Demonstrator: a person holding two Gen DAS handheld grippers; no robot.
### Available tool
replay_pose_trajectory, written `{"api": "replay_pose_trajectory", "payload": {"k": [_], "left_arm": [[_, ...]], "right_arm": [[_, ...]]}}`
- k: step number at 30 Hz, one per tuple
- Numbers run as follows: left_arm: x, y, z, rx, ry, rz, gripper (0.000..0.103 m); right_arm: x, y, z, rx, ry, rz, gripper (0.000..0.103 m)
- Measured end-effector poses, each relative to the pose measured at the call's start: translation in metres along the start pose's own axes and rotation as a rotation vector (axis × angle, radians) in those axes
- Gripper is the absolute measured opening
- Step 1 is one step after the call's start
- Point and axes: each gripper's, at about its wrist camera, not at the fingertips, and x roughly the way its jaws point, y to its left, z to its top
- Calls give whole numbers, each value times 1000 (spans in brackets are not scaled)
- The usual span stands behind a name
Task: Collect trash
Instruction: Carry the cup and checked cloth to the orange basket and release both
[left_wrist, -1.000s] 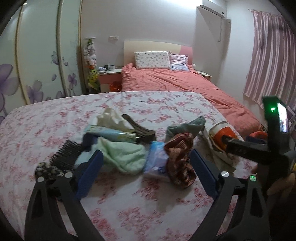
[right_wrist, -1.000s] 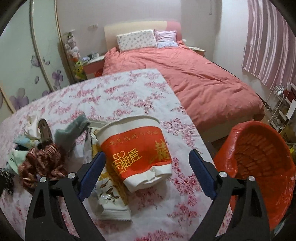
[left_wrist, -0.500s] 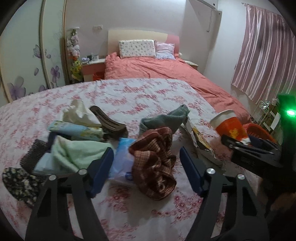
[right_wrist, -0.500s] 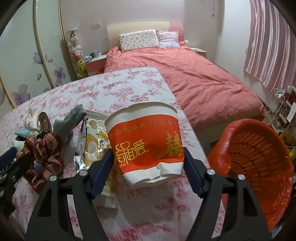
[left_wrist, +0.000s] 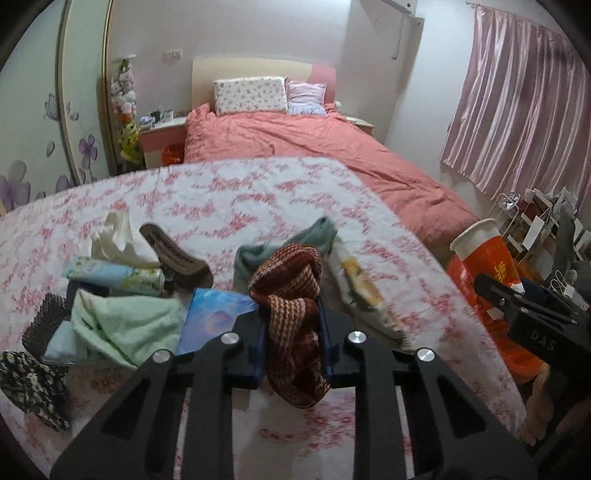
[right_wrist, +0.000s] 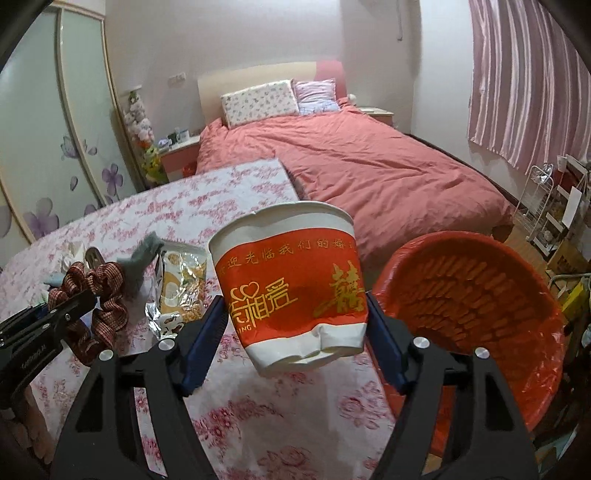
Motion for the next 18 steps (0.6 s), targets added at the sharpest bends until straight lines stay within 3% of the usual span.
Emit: {"api": "replay_pose_trajectory", "payload": {"k": [7, 18], "left_arm": [[-29, -34, 11, 23, -73, -39, 23], [-31, -136, 21, 110, -97, -224, 23]], "right_arm": [[-26, -29, -1, 48, -60, -31, 73], [-40, -92, -9, 166, -110, -134, 73]]}}
